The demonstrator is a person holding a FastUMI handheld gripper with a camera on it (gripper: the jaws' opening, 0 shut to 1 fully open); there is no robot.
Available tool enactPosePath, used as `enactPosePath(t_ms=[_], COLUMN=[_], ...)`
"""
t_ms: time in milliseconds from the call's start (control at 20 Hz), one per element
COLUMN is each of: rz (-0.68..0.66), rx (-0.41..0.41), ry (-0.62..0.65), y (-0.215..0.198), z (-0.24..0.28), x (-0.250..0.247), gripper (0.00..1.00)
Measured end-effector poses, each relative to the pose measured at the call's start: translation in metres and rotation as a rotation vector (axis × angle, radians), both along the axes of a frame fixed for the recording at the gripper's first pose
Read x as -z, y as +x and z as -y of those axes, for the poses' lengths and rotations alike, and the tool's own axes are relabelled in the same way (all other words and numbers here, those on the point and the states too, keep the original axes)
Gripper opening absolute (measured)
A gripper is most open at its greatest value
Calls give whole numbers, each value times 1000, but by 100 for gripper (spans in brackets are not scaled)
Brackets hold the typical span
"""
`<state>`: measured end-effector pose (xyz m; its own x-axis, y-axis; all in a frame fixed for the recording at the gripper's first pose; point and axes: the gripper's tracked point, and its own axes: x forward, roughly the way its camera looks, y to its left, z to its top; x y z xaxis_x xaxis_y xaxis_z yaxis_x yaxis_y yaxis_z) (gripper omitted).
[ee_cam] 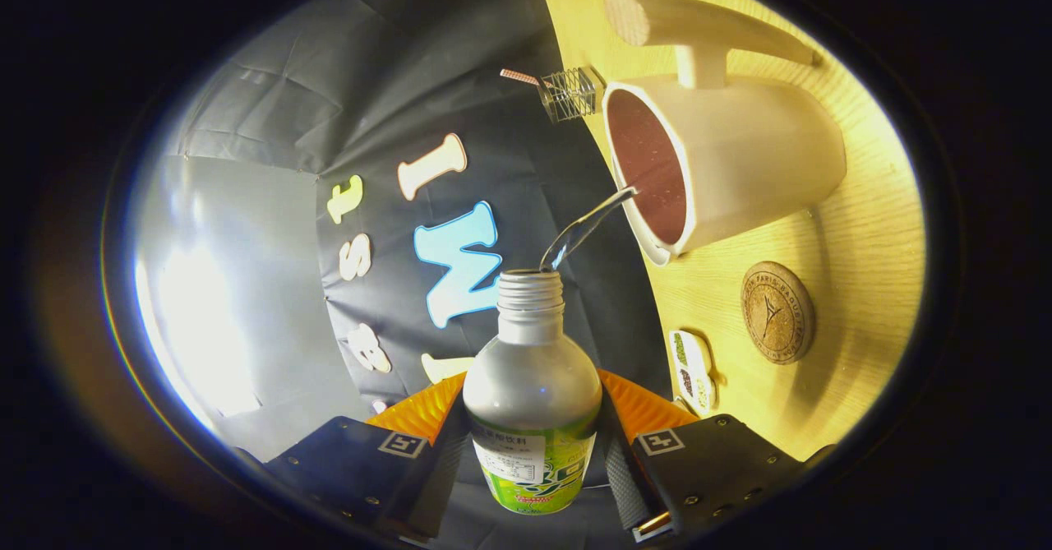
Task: Take the bottle from table, then pour the juice into the cup, finally place the bottle on the coaster
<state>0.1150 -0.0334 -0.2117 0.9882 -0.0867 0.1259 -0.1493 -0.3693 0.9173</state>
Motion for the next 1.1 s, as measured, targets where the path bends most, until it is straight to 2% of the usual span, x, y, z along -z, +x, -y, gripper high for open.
enactPosePath(t_ms=[1100], rz=[67], rx=[40], ry=[121], y=[-3], z=[5], x=[-18], gripper=[77])
